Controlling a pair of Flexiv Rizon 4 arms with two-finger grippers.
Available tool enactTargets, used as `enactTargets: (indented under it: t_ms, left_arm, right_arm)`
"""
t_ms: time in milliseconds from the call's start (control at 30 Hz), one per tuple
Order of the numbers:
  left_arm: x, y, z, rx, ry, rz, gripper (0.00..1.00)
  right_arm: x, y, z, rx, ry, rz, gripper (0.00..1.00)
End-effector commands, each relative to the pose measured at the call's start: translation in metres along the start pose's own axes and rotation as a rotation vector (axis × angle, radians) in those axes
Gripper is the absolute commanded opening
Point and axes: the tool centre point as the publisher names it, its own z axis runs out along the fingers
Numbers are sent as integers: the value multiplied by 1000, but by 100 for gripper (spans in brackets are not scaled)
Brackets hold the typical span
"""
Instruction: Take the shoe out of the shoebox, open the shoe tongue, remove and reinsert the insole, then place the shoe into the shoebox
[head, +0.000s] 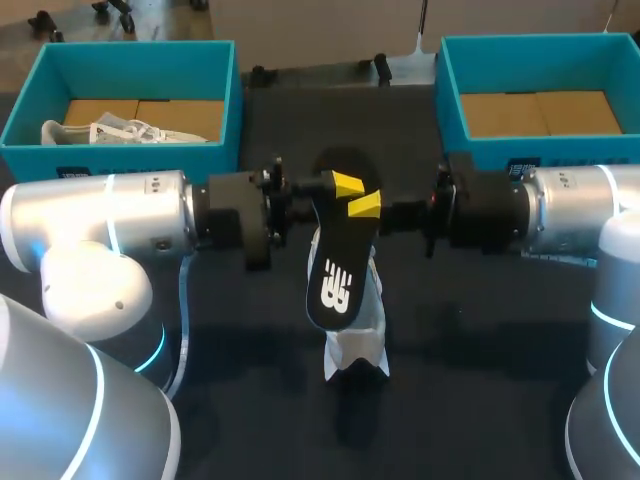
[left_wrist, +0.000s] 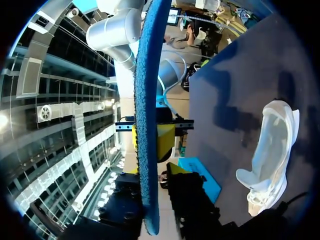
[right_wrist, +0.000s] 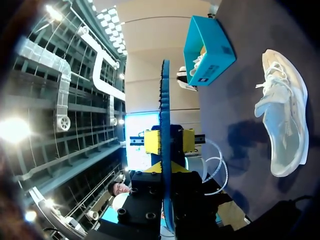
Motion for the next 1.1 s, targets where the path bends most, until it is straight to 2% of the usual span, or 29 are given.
enactTargets:
  t_ms: [33,200,233,267,300,467,700,800,833,900,967,1100]
  left_arm:
    - [3,-3,1,-3,0,0,0]
    - [4,-5,3,4,2,-15,0]
    - [5,-5,2,5,6,-26,0]
    - [6,-5,2,5,7,-30,0]
    - [7,-6,-1,7,15,-39,0]
    - [11,-10,-9,22,29,-124,0]
    - [14,-23,-19,57,54,-281,0]
    - [15,-30,-22,73,67,-326,0]
    - [18,-34,-23,93,88,-370,0]
    - [19,-37,-23,97,72,-410,0]
    - [19,-41,-22,115,74,-441,0]
    - [16,-43,-21,131,84,-487,0]
  right_arm:
    - [-1,-1,2,-5,-1,-1,0]
    - [-4,-3,-1,-17,8,-10,0]
    - [-4,-5,-4,-30,5,-8,34]
    - [-5,-6,-6,-41,1,-16,78]
    - [-5,-10,-12,-67,-1,-29,100]
    - [-7,-19,-35,-136,-29,-82,100]
    - [-4,-23,-71,-176,-155,-179,100]
    - [-1,-22,-78,-171,-210,-264,100]
    - [2,-23,-82,-168,-244,-369,100]
    - [4,-23,-83,-140,-226,-408,100]
    - [8,-24,-86,-85,-219,-527,100]
    - [17,-25,-91,-35,-233,-658,100]
